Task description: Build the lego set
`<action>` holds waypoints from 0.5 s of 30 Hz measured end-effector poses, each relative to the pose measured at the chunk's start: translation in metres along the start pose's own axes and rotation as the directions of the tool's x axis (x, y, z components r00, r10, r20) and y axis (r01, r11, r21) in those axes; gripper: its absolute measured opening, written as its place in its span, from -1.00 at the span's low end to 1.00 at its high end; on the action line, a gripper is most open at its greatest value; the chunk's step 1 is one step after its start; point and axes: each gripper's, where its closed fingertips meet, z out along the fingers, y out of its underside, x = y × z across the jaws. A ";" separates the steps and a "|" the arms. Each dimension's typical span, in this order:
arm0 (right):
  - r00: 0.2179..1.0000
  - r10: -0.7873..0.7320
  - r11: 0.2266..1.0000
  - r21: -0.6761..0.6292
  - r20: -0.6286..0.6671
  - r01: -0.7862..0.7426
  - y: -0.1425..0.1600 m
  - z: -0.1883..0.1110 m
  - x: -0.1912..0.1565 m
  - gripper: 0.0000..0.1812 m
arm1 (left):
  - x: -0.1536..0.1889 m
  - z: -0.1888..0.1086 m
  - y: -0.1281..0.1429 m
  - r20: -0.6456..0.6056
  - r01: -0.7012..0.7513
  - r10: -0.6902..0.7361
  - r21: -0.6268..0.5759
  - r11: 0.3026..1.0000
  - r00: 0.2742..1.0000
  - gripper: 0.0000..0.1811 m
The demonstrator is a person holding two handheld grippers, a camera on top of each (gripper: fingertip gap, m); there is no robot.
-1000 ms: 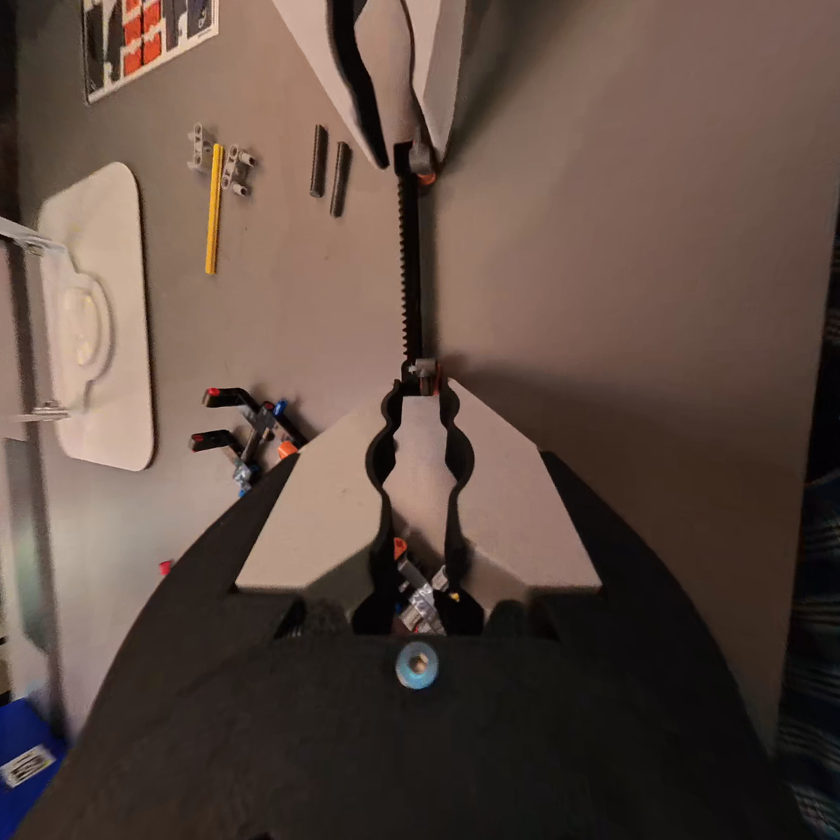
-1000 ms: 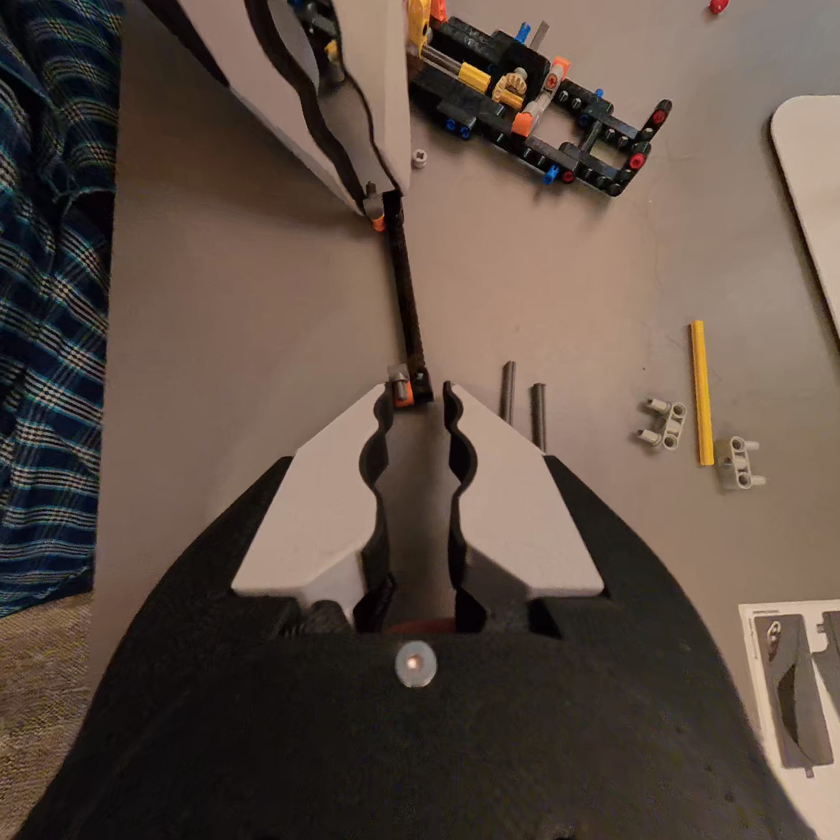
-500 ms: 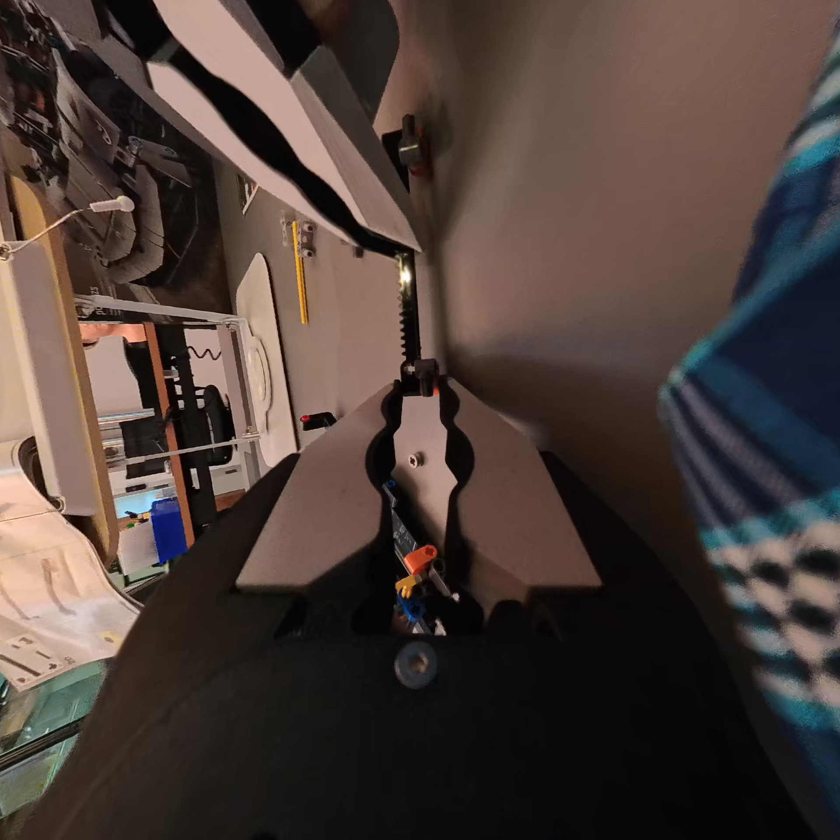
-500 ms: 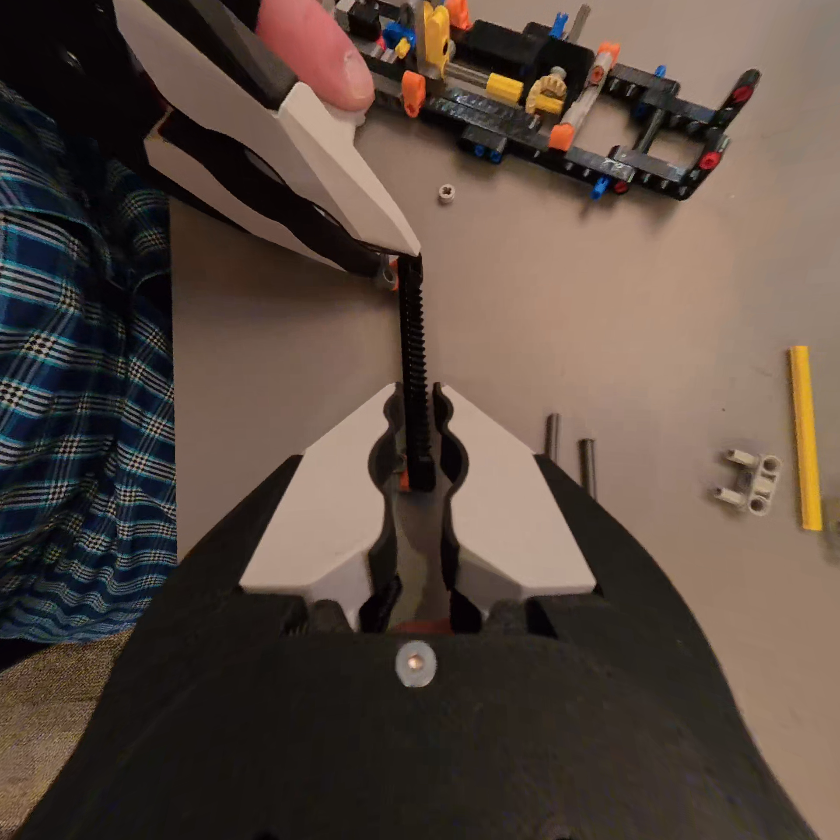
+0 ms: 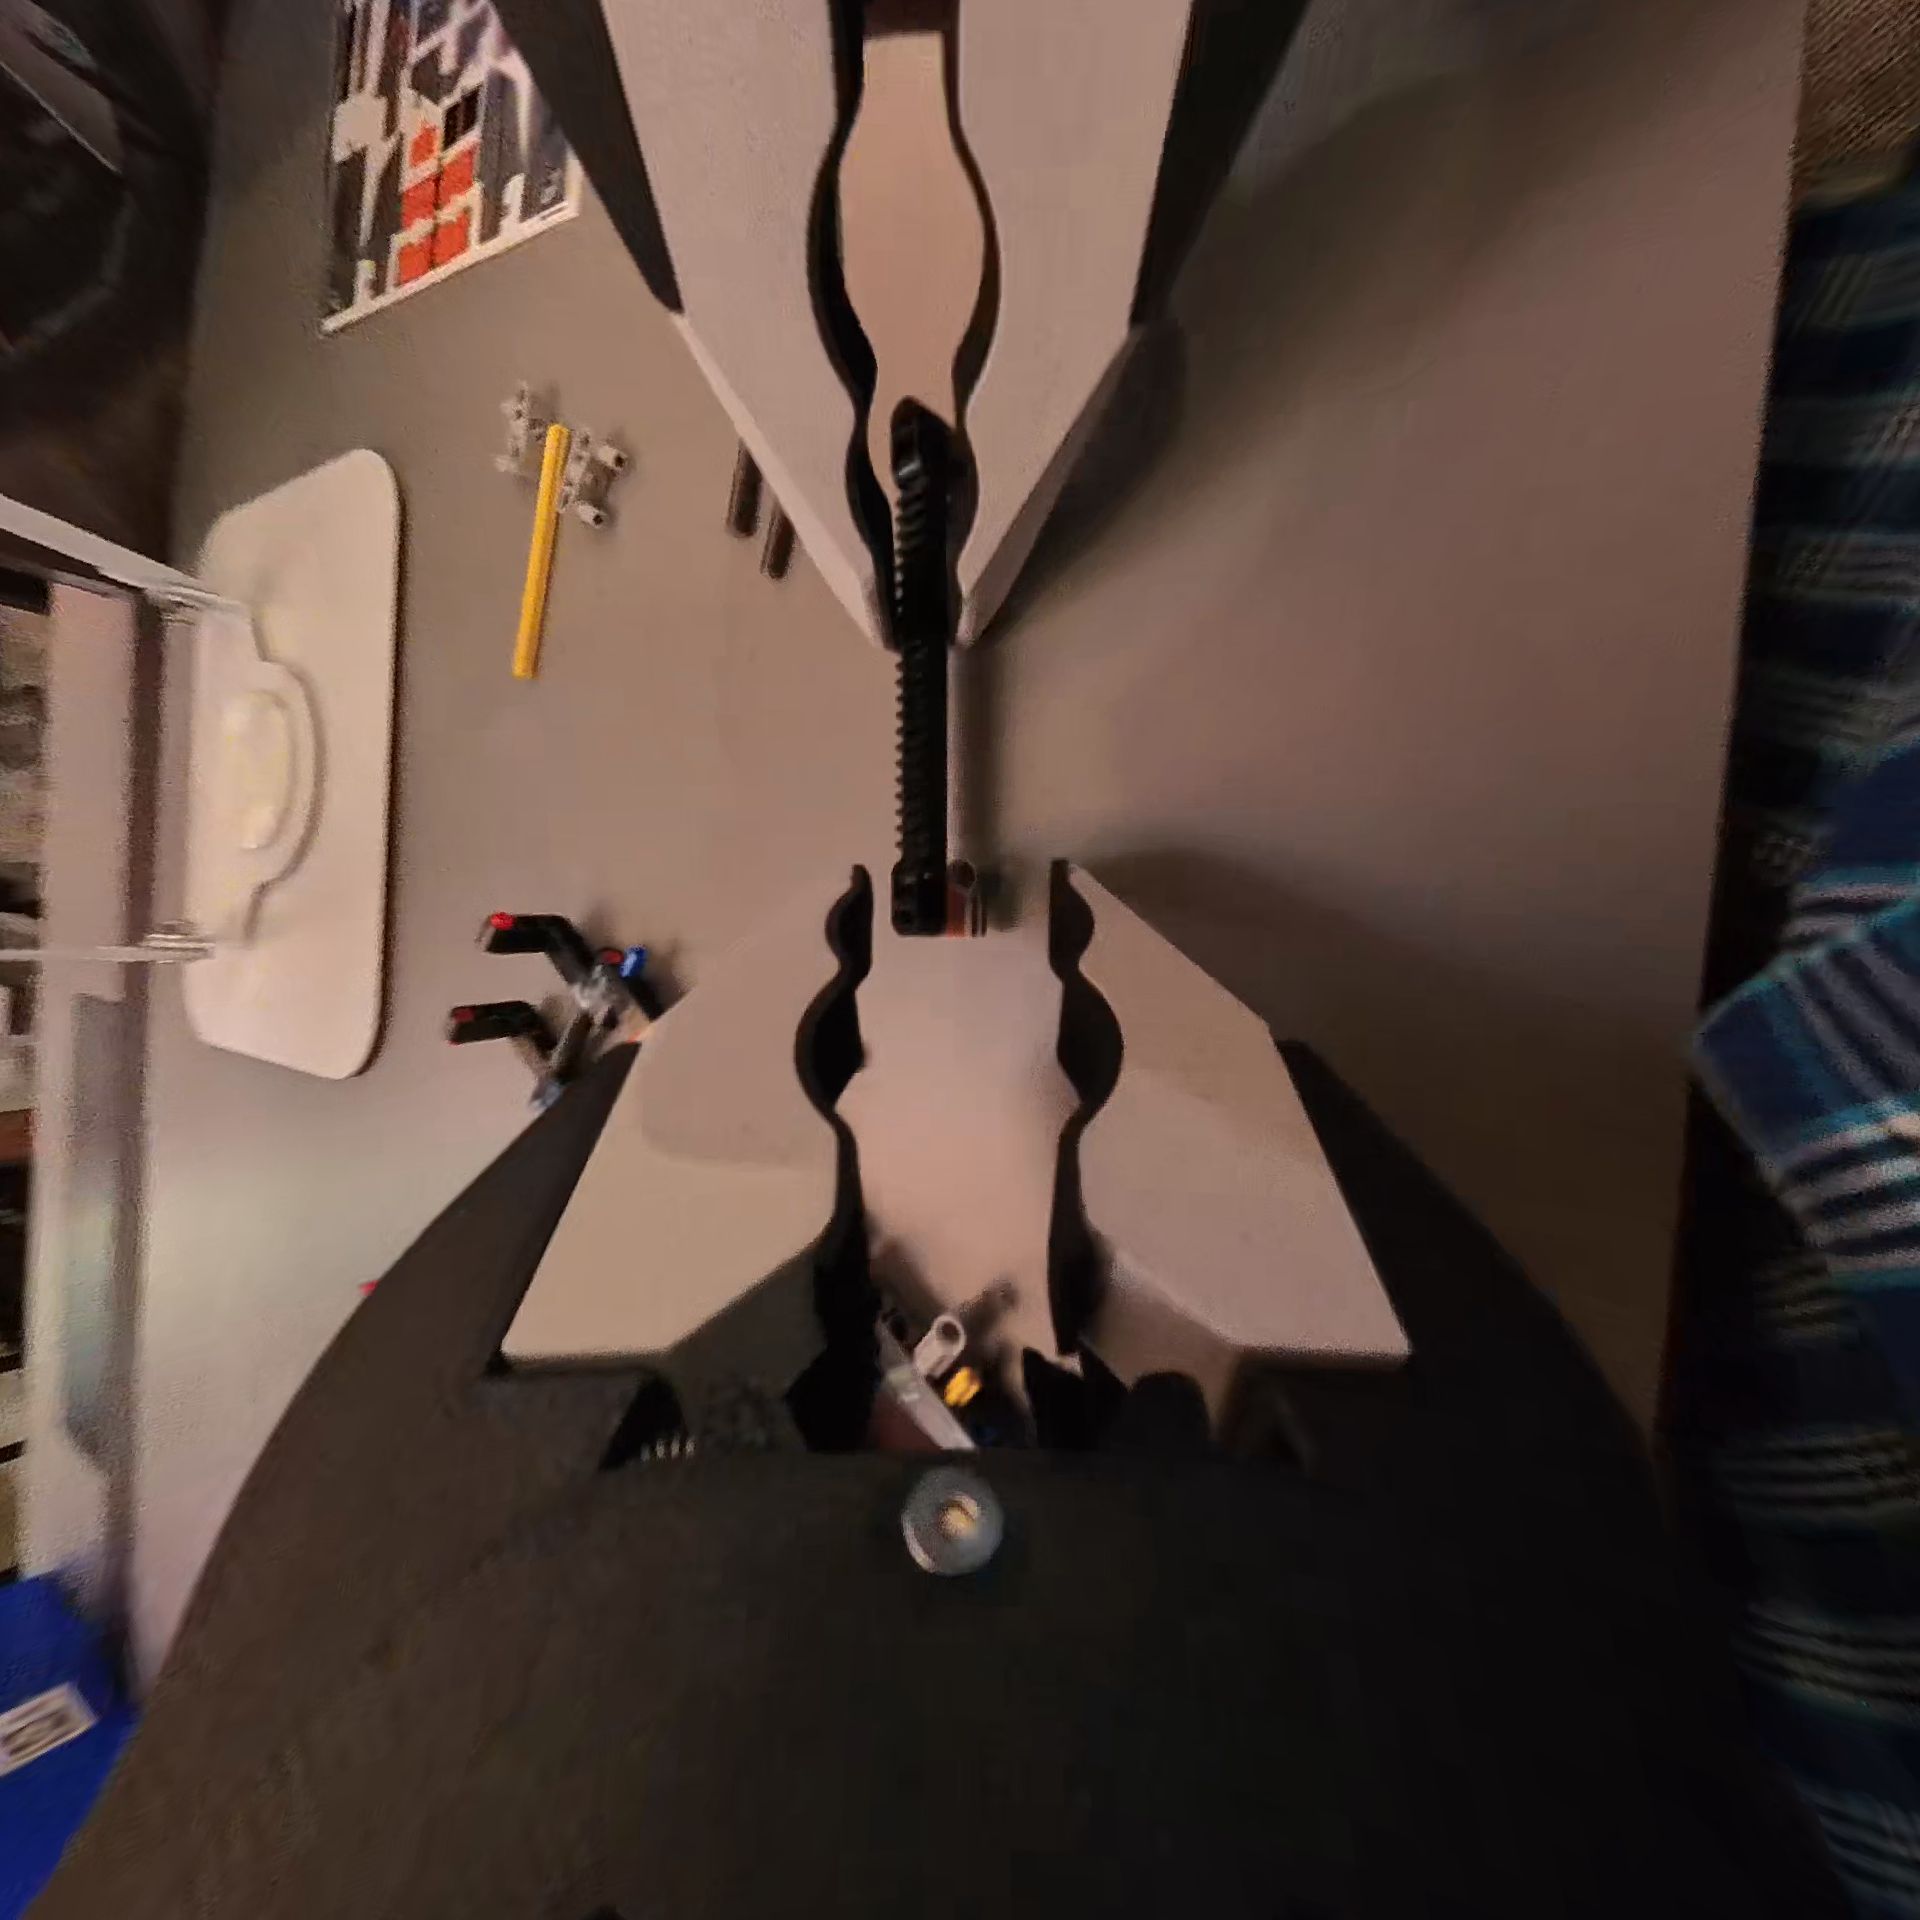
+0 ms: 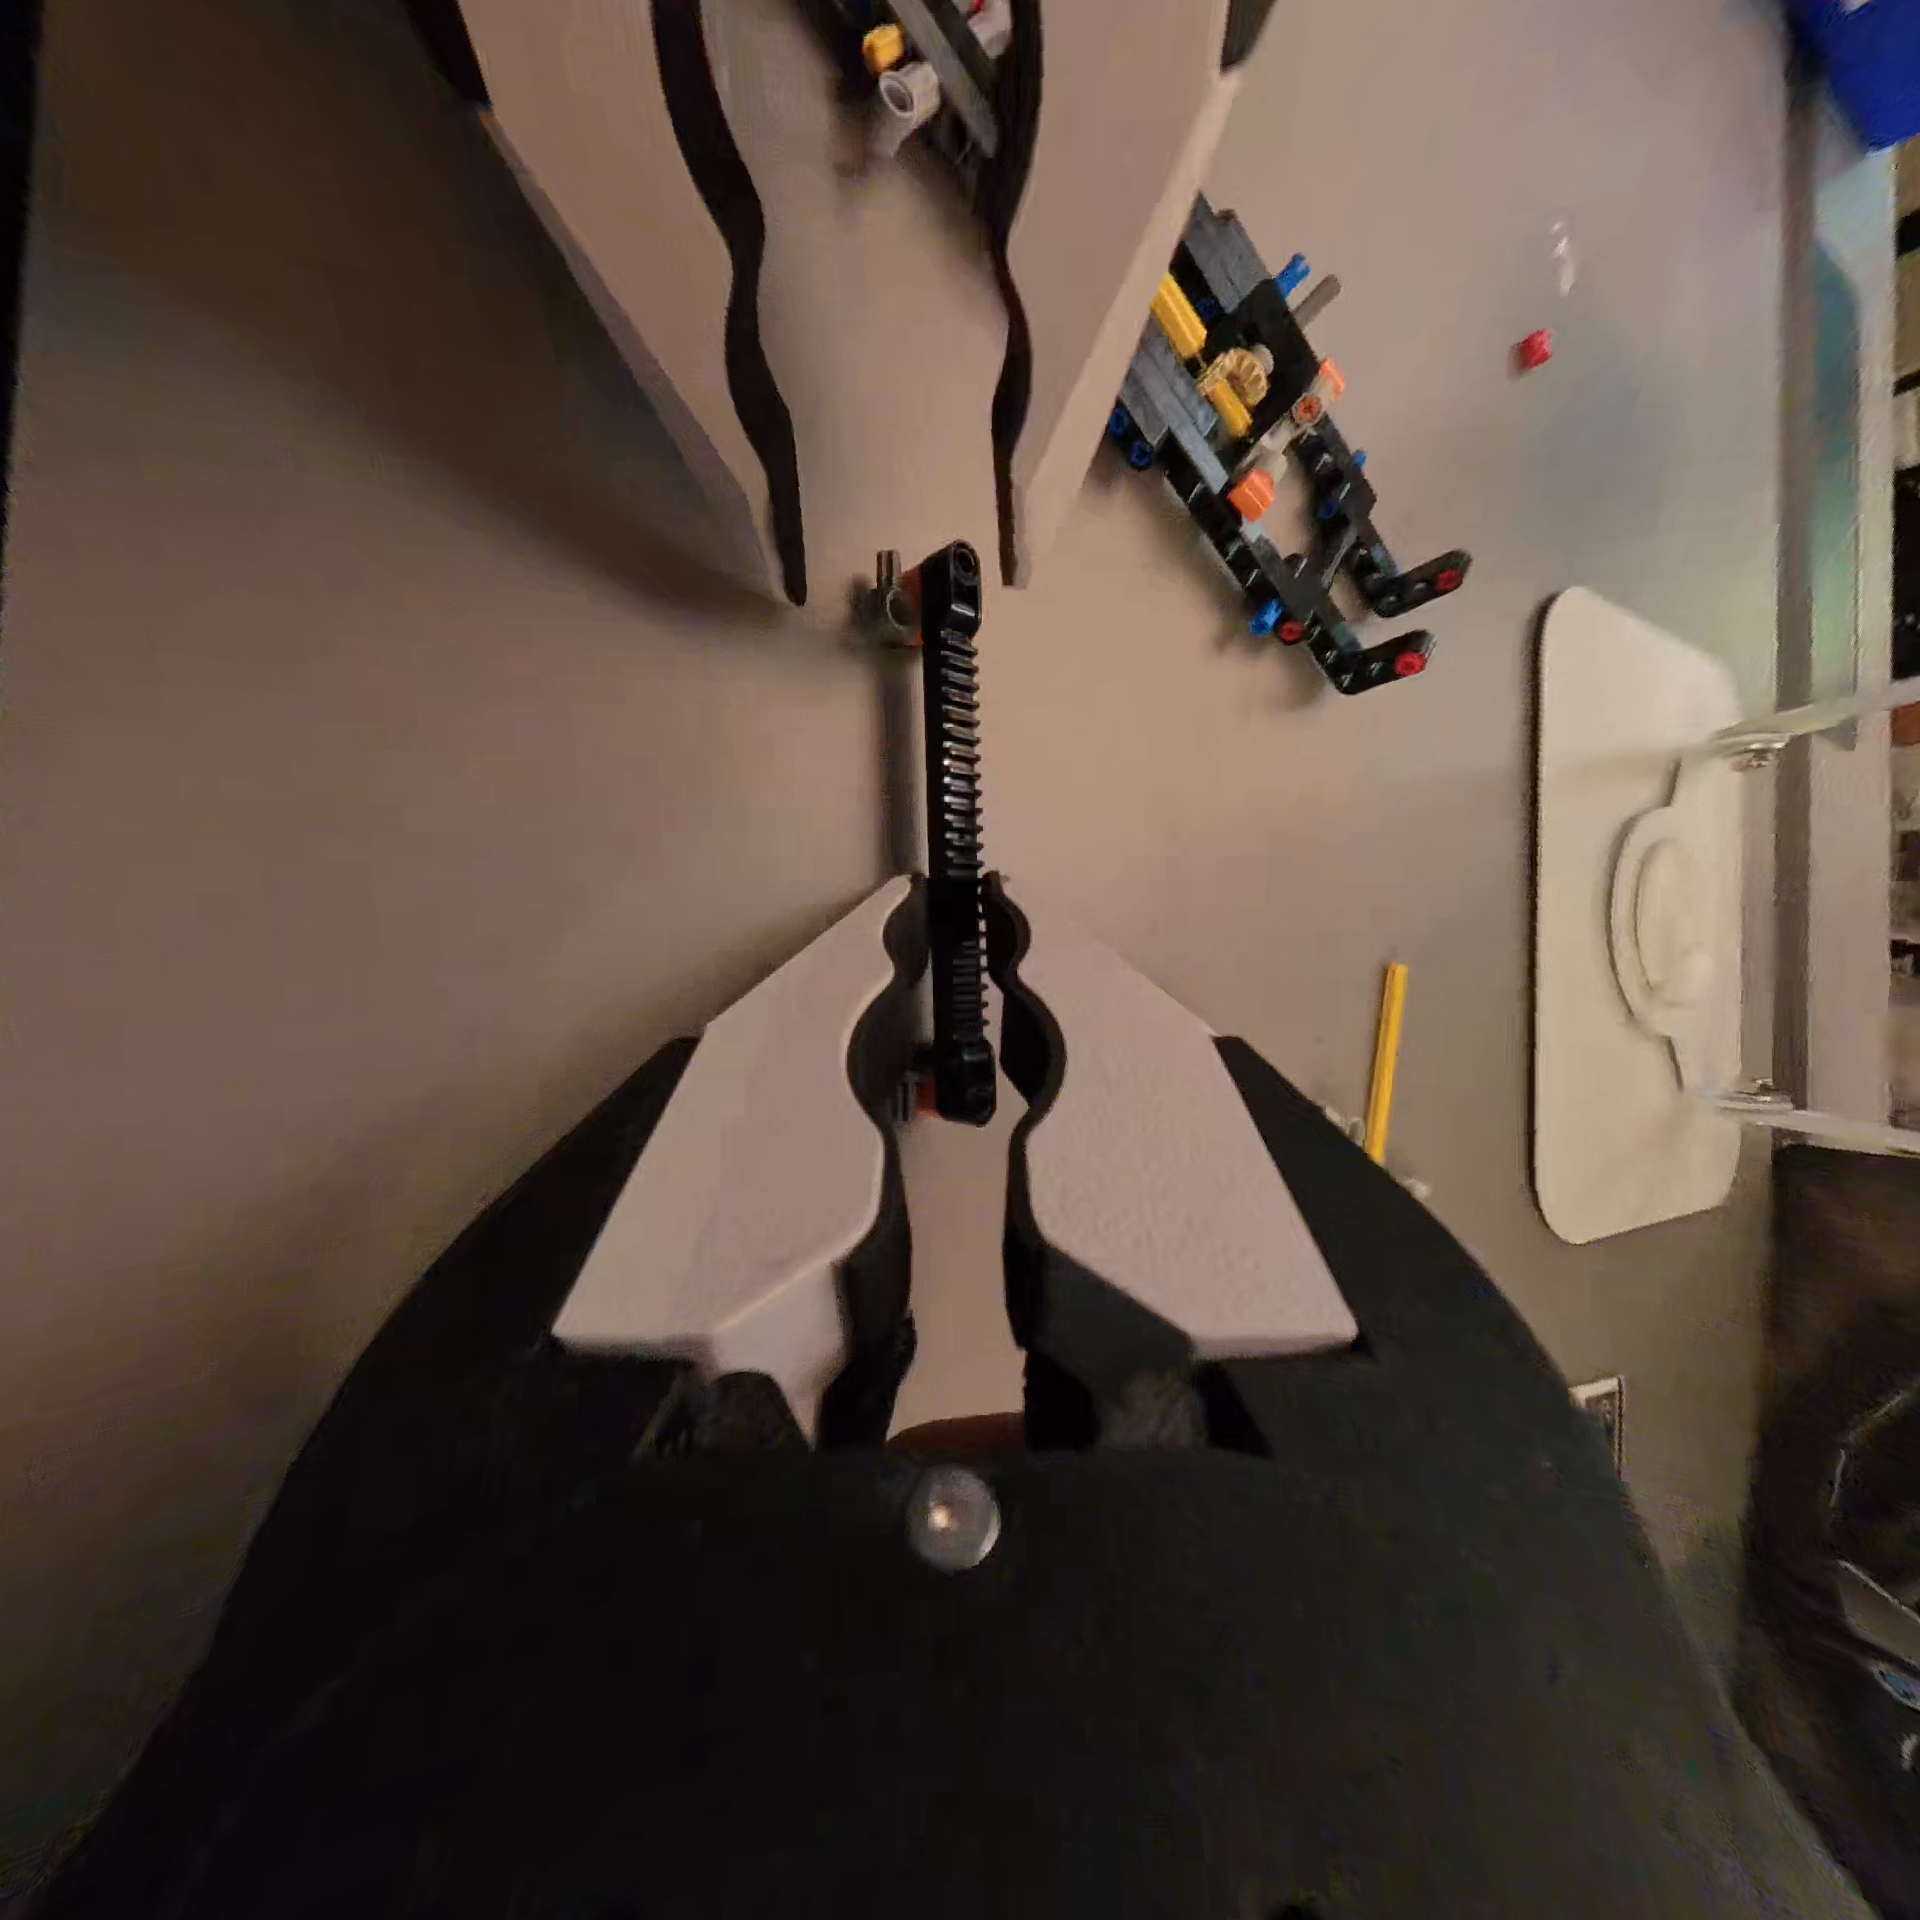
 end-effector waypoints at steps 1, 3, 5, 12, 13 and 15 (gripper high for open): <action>1.000 0.001 1.000 0.010 0.003 -0.001 -0.002 0.000 -0.002 -0.92 | 0.002 0.000 -0.002 -0.026 0.025 -0.025 0.005 1.000 0.999 -0.64; 1.000 0.001 1.000 0.027 0.013 -0.001 -0.003 -0.002 -0.005 -0.92 | 0.005 0.003 -0.003 -0.062 0.061 -0.061 -0.006 0.998 0.996 -0.68; 1.000 -0.019 0.999 0.029 0.006 0.019 -0.003 -0.002 -0.007 -0.92 | 0.009 0.005 -0.002 -0.085 0.068 -0.069 -0.017 0.998 0.994 -0.77; 0.998 0.056 0.993 0.101 0.042 -0.060 -0.010 -0.015 -0.007 -0.78 | 0.005 0.007 0.001 -0.031 0.052 -0.053 -0.045 0.998 0.998 -0.87; 0.997 0.072 0.991 0.111 0.038 -0.076 -0.010 -0.019 -0.004 -0.77 | 0.004 0.007 0.002 -0.023 0.052 -0.053 -0.050 0.997 0.998 -0.87; 0.992 0.120 0.984 0.130 0.035 -0.123 -0.008 -0.027 0.002 -0.75 | 0.000 0.006 0.007 0.018 0.045 -0.044 -0.073 0.996 0.999 -0.90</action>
